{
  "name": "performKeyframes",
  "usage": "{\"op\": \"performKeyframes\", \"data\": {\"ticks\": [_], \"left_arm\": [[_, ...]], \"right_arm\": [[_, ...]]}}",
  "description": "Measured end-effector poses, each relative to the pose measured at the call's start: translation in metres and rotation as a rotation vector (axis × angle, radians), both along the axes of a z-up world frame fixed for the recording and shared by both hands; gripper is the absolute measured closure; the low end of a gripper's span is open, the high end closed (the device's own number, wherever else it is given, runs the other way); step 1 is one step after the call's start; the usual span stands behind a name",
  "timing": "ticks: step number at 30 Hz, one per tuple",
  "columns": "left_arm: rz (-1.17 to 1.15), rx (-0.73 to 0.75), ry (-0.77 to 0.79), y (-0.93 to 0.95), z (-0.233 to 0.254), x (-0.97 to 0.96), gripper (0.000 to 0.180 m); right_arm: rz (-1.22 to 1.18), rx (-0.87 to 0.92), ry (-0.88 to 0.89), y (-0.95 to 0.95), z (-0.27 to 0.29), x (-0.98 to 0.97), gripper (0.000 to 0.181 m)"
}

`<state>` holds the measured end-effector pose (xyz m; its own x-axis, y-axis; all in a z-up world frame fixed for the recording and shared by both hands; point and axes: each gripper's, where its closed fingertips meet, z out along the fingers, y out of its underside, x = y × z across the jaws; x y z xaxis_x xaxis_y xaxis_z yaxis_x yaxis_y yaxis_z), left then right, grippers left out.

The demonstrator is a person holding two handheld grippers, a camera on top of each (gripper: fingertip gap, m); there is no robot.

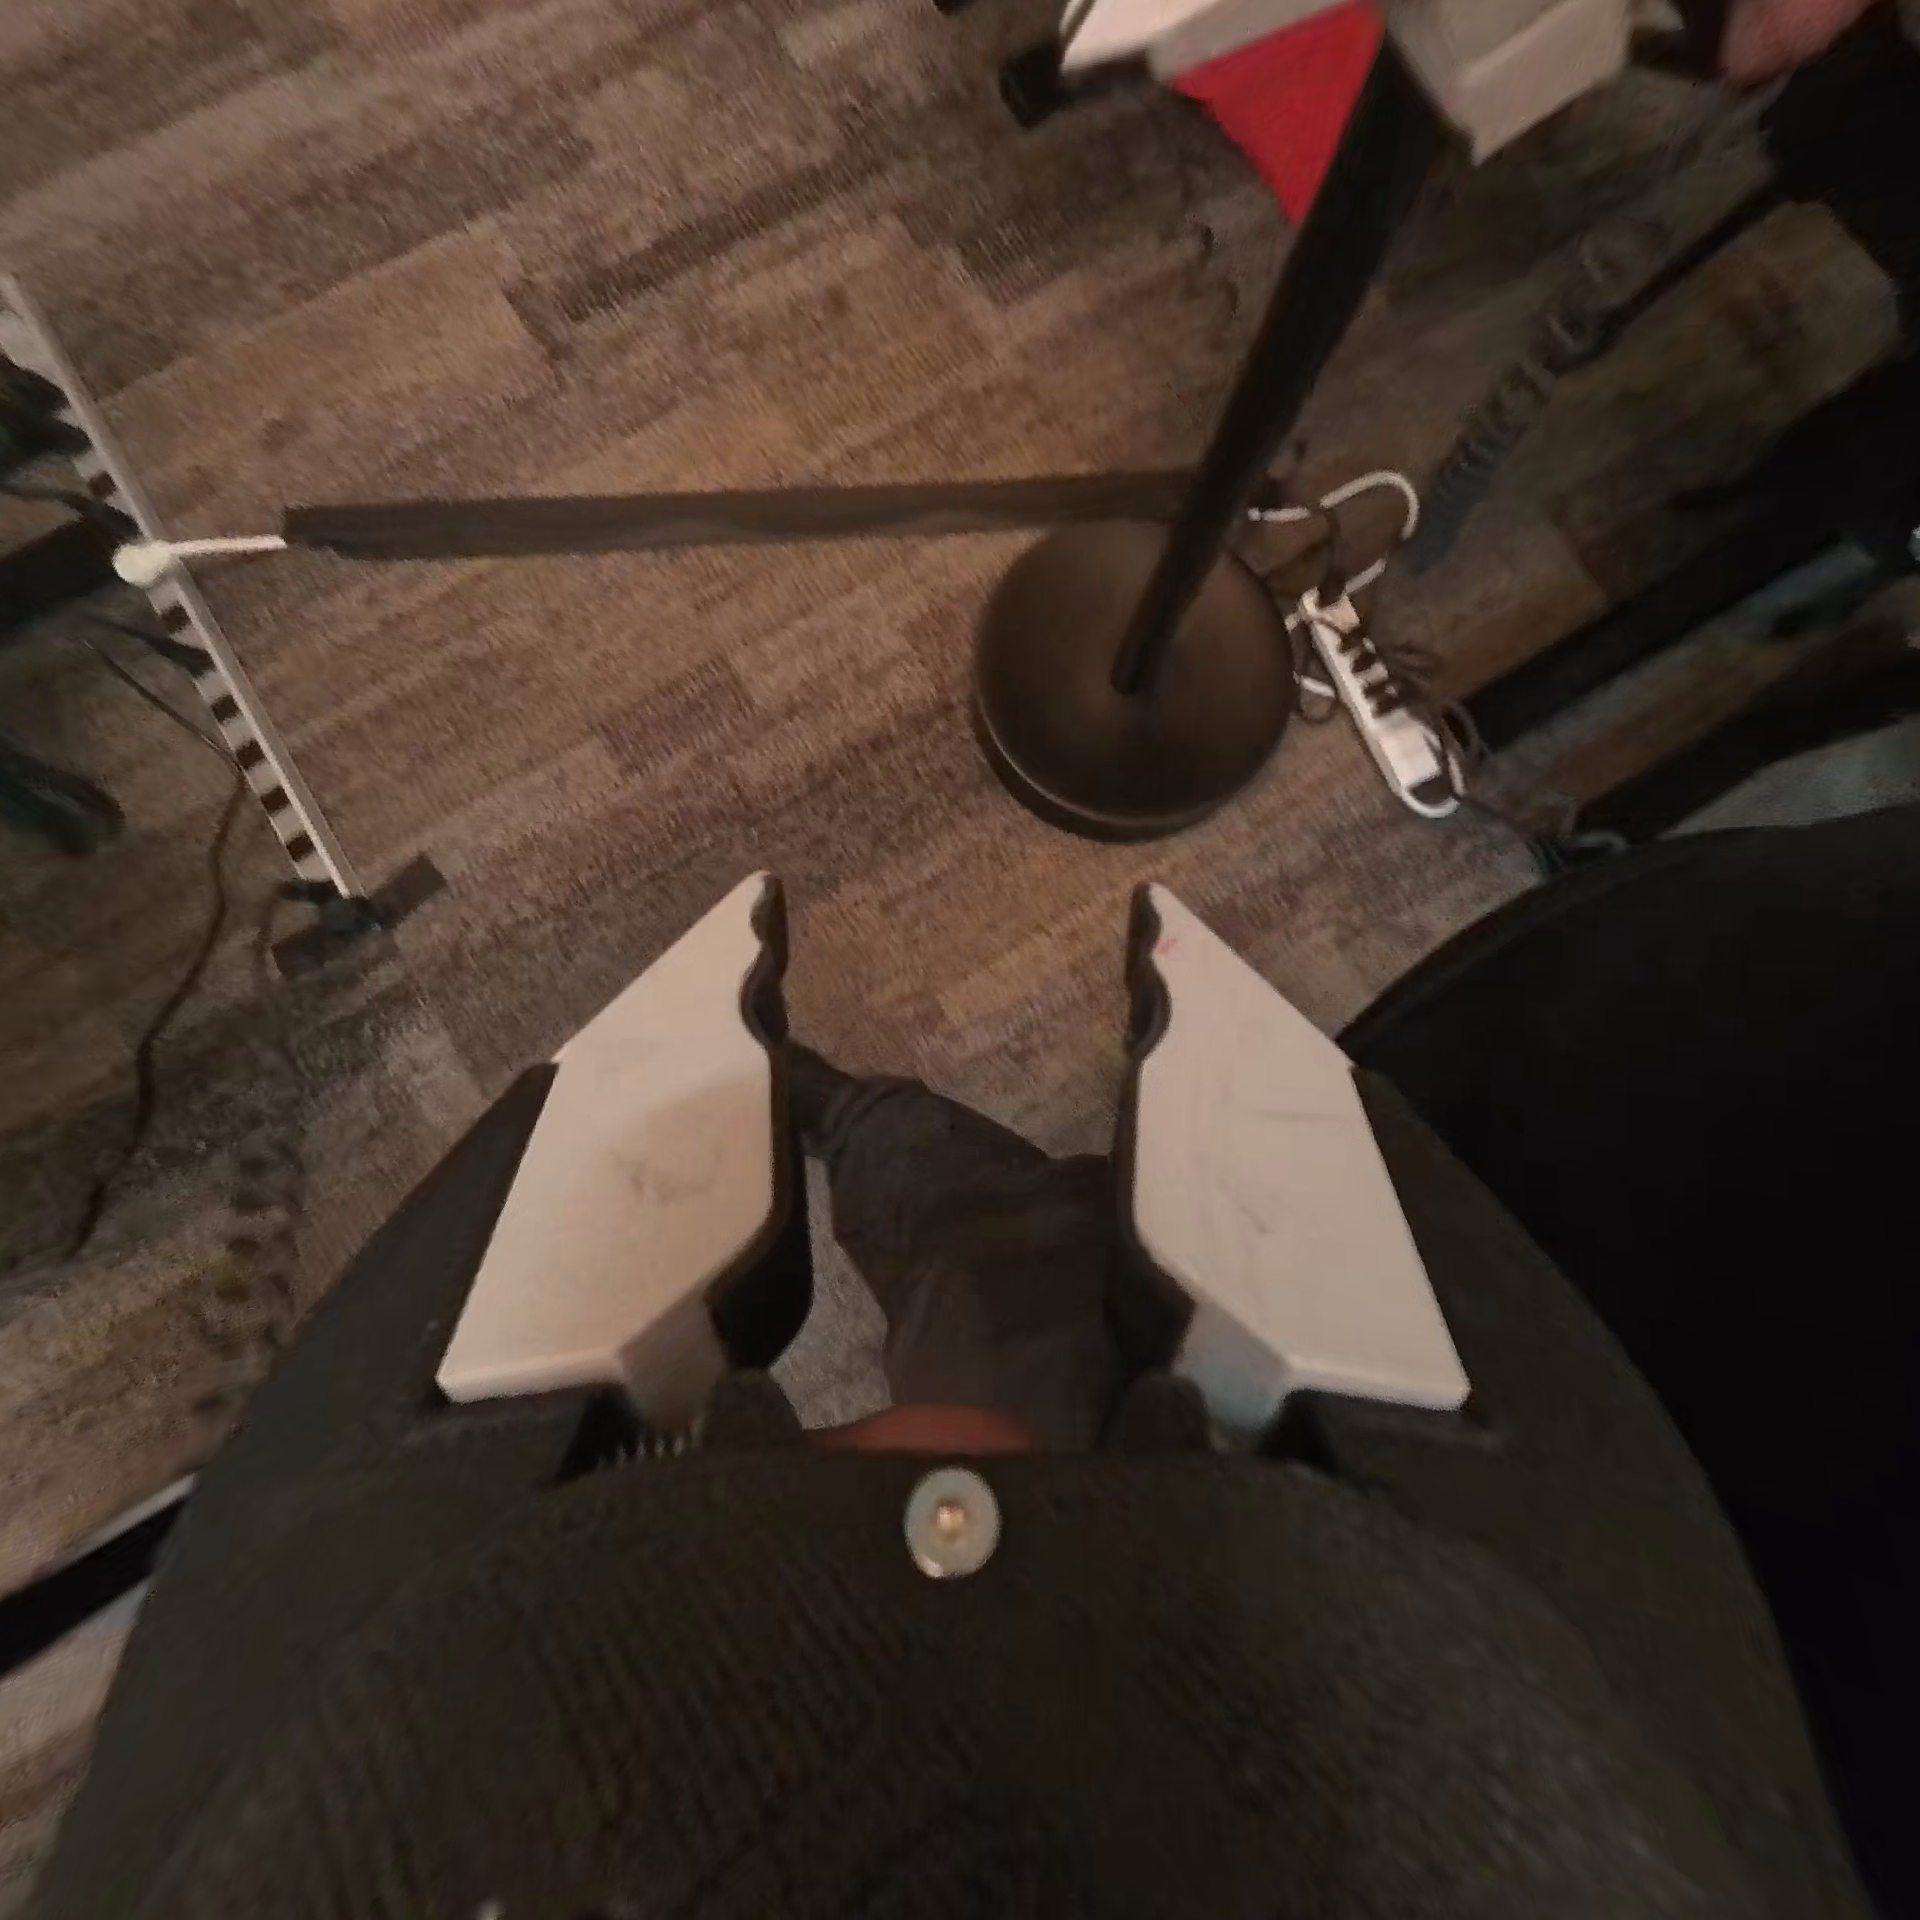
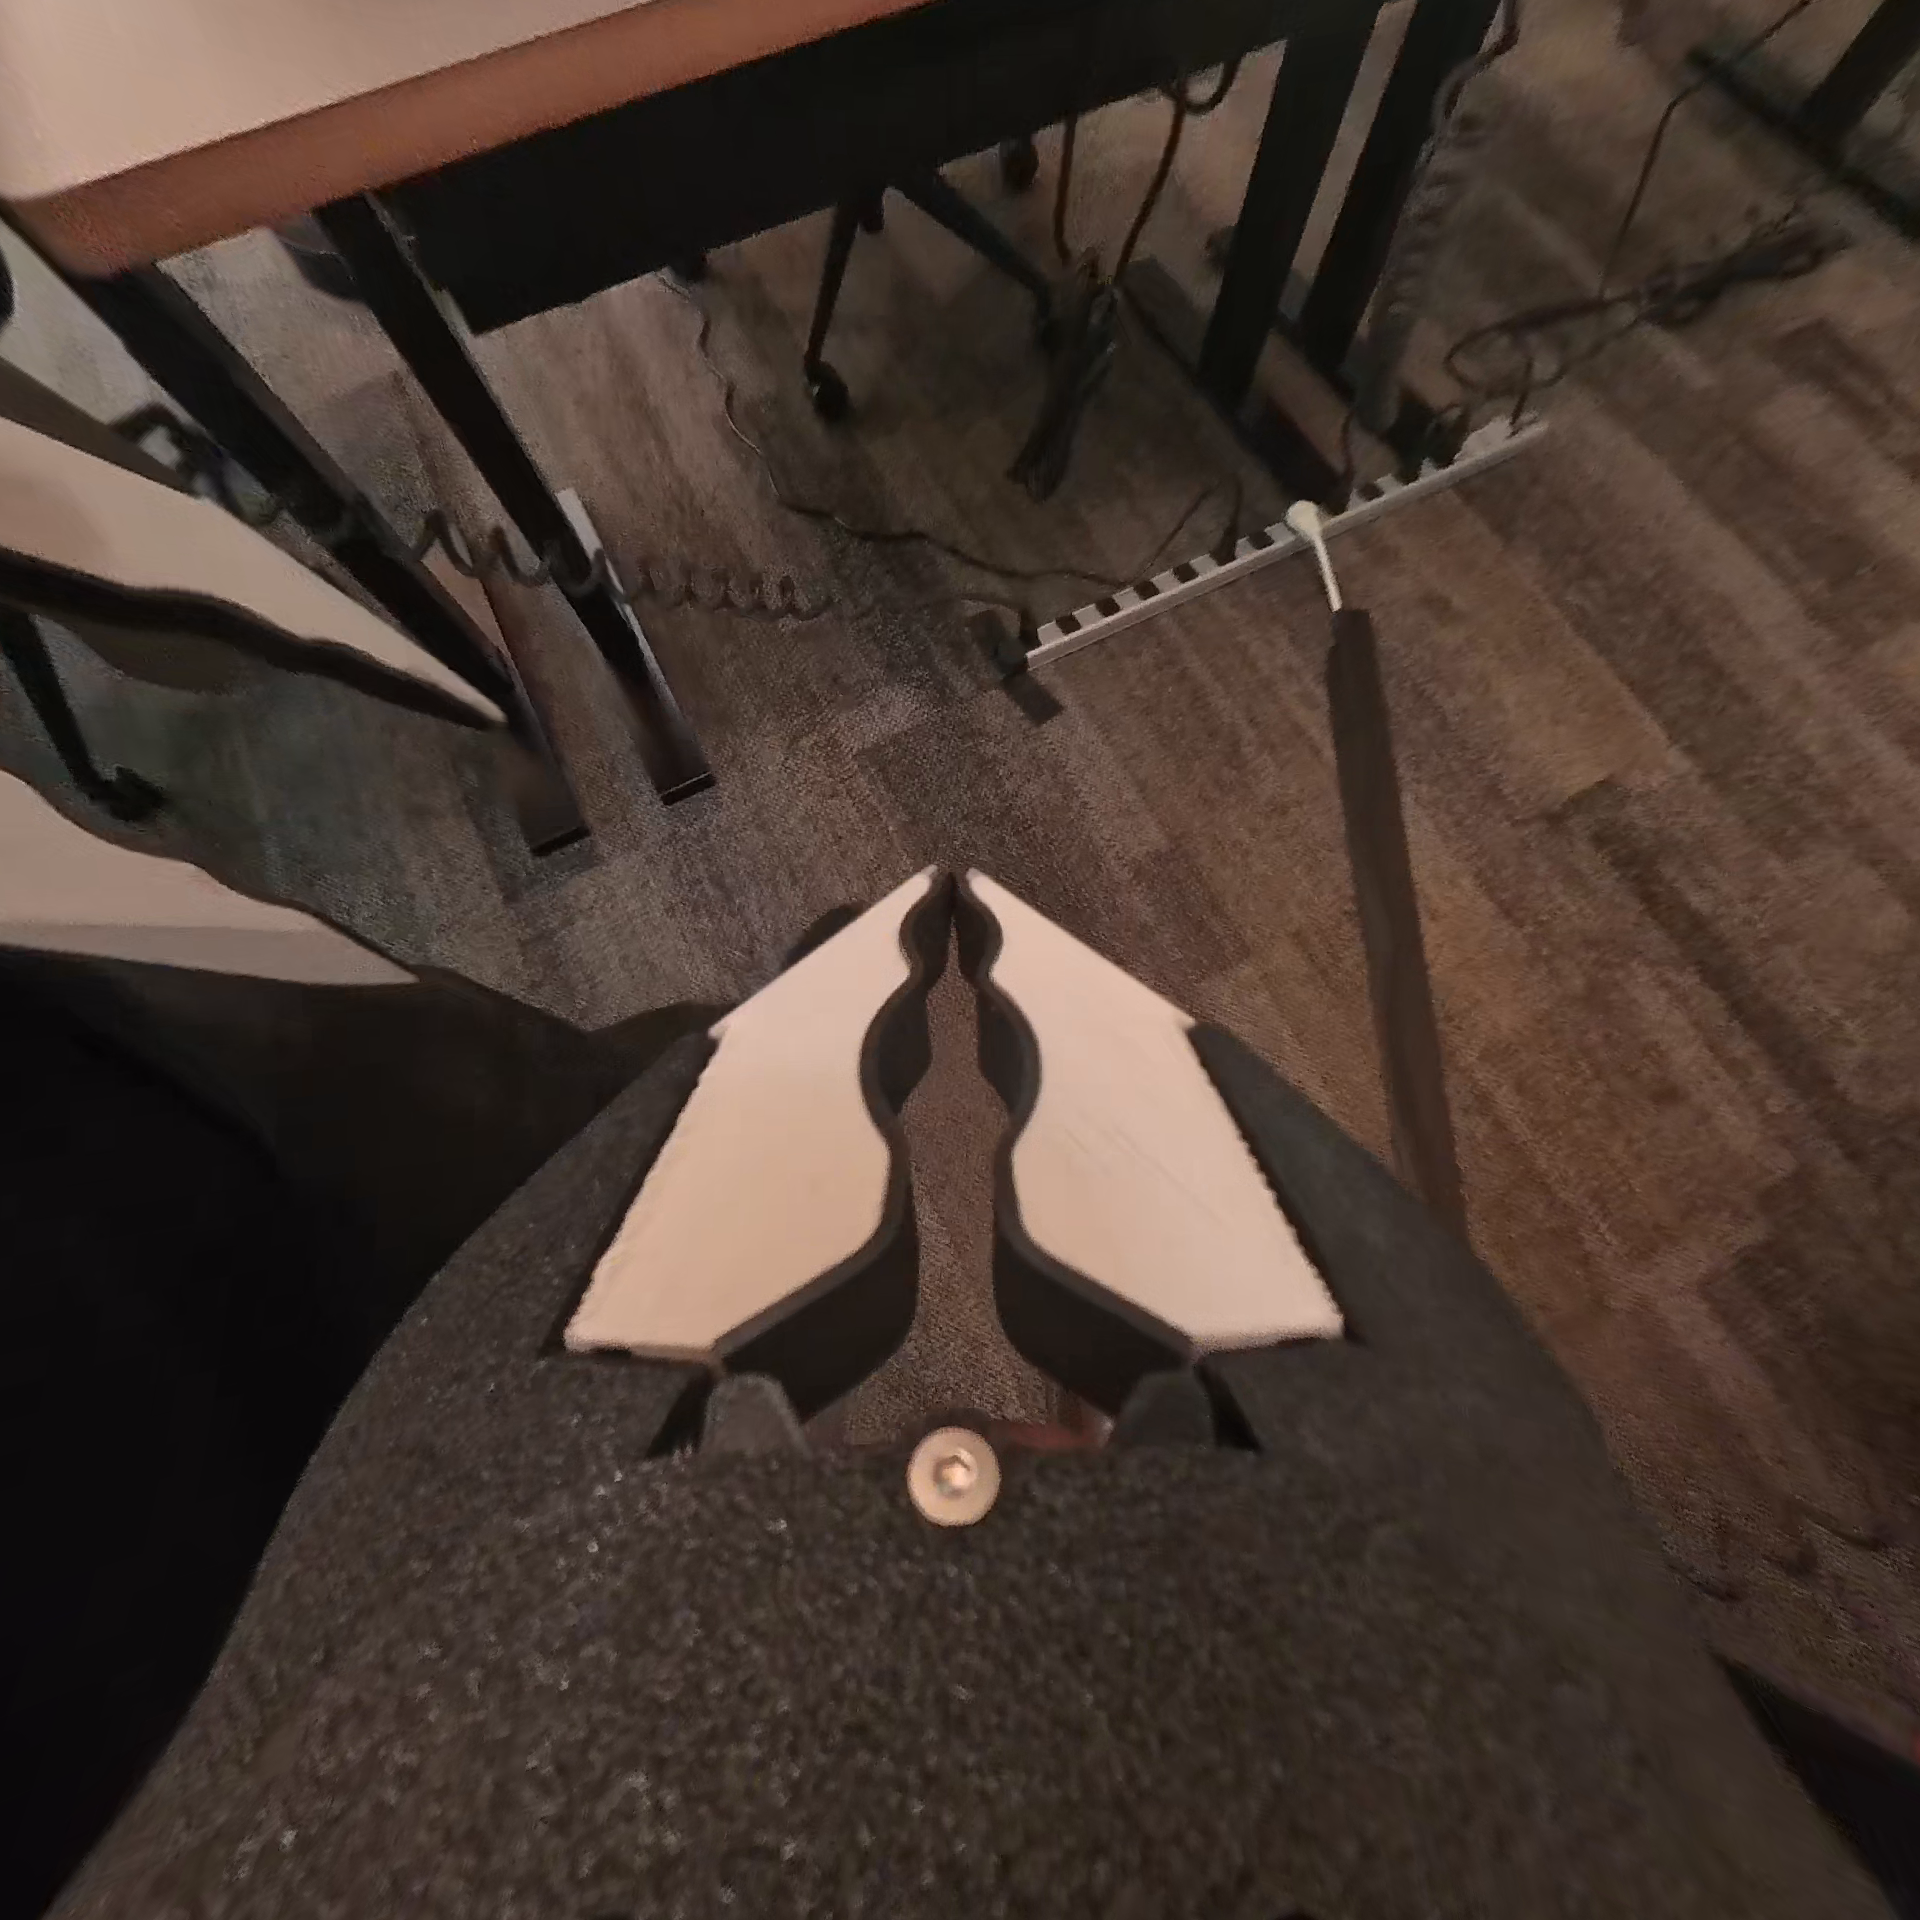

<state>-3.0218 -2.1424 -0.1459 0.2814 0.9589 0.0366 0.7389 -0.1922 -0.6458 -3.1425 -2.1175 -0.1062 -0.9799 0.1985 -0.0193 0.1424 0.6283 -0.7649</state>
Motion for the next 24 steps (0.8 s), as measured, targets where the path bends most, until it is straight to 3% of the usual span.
{"op": "performKeyframes", "data": {"ticks": [3,5,8,10,14,18,20,24], "left_arm": [[-0.016,0.019,0.071,-0.034,-0.006,-0.071,0.132],[-0.039,0.04,0.104,-0.06,-0.014,-0.122,0.141],[-0.087,0.071,0.102,-0.102,-0.021,-0.202,0.145],[-0.158,0.084,0.103,-0.13,-0.01,-0.256,0.145],[-0.285,0.069,0.086,-0.185,0.011,-0.368,0.116],[-0.355,0.048,0.069,-0.224,0.005,-0.478,0.106],[-0.338,0.074,-0.002,-0.237,-0.01,-0.528,0.102],[-0.284,0.191,-0.357,-0.251,-0.05,-0.592,0.1]], "right_arm": [[-0.038,0.056,-0.063,-0.041,-0.028,-0.053,0.178],[-0.08,0.134,-0.095,-0.057,-0.051,-0.088,0.166],[-0.147,0.259,-0.153,-0.066,-0.067,-0.139,0.147],[-0.177,0.265,-0.159,-0.074,-0.059,-0.175,0.145],[-0.291,0.283,-0.145,-0.089,-0.056,-0.264,0.139],[-0.409,0.224,-0.231,-0.111,-0.08,-0.354,0.138],[-0.434,0.213,-0.254,-0.121,-0.096,-0.403,0.138],[-0.427,0.189,-0.271,-0.135,-0.119,-0.524,0.14]]}}
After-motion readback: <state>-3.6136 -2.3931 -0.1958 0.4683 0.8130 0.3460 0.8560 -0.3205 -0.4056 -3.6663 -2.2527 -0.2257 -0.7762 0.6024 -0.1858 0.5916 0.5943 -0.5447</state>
